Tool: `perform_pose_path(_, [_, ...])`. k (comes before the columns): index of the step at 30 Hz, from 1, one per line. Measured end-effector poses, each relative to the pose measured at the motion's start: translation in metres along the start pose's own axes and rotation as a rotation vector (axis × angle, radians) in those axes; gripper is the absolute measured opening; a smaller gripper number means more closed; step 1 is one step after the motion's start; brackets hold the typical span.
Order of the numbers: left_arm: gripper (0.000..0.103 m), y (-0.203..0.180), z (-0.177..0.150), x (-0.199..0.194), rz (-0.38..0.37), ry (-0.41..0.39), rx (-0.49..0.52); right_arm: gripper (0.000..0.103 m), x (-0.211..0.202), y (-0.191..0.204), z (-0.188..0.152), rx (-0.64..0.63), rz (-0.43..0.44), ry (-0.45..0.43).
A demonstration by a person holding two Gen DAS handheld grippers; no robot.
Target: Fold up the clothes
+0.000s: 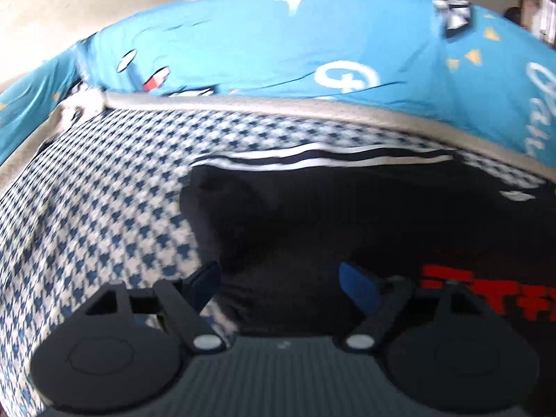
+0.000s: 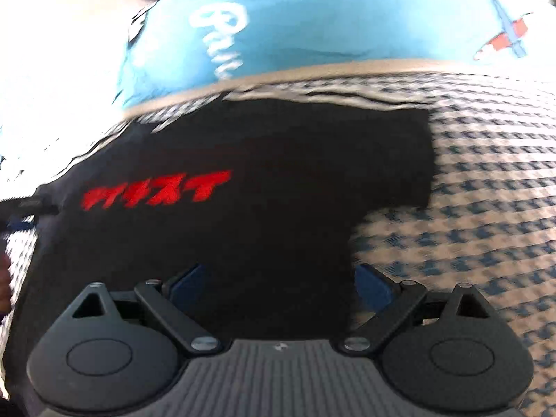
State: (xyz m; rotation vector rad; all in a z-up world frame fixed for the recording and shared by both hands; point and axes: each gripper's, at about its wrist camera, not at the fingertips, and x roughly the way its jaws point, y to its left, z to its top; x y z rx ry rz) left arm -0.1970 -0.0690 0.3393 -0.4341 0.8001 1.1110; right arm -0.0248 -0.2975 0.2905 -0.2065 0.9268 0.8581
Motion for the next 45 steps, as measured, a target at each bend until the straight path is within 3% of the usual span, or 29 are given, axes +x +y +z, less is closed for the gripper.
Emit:
perform_pose_path(5, [0.1,-0.024,-0.008,-0.018,-0.109,-0.008,0.056,0.094,-0.003,-0.028,0.01,0.089,0.002,-0.05])
perform_pose_path(10, [0.102,-0.048,-0.026,-0.028,-0.196,0.032,0.114,0.094,0.002,-0.049,0.012,0.181,-0.008,-0.059])
perform_pose_path(14, [0.103,-0.065,-0.043,-0.037,-0.234,0.057,0.147,0.095,0.013,-0.048,0.011,0.215,-0.078,-0.005])
perform_pose_path(19, [0.103,-0.081,-0.061,-0.05,-0.26,0.075,0.192,0.099,0.02,-0.036,0.008,0.153,-0.146,-0.01])
perform_pose_path(27, [0.103,-0.104,-0.091,-0.059,-0.294,0.141,0.27,0.103,0.026,-0.036,0.006,0.169,-0.149,-0.037])
perform_pose_path(30, [0.103,-0.109,-0.1,-0.064,-0.27,0.098,0.297,0.103,0.028,-0.033,0.006,0.162,-0.163,-0.036])
perform_pose_path(35, [0.103,-0.103,-0.098,-0.065,-0.292,0.1,0.298,0.103,0.031,-0.023,0.008,0.087,-0.235,-0.019])
perform_pose_path(37, [0.103,-0.097,-0.094,-0.064,-0.296,0.098,0.277,0.103,0.026,-0.018,0.008,0.06,-0.218,-0.056])
perform_pose_path(41, [0.103,-0.089,-0.087,-0.061,-0.275,0.077,0.253,0.103,0.011,-0.005,0.008,0.02,-0.091,-0.142])
perform_pose_path(45, [0.103,-0.082,-0.081,-0.053,-0.237,0.074,0.225,0.103,0.013,0.017,0.006,-0.033,0.037,-0.124])
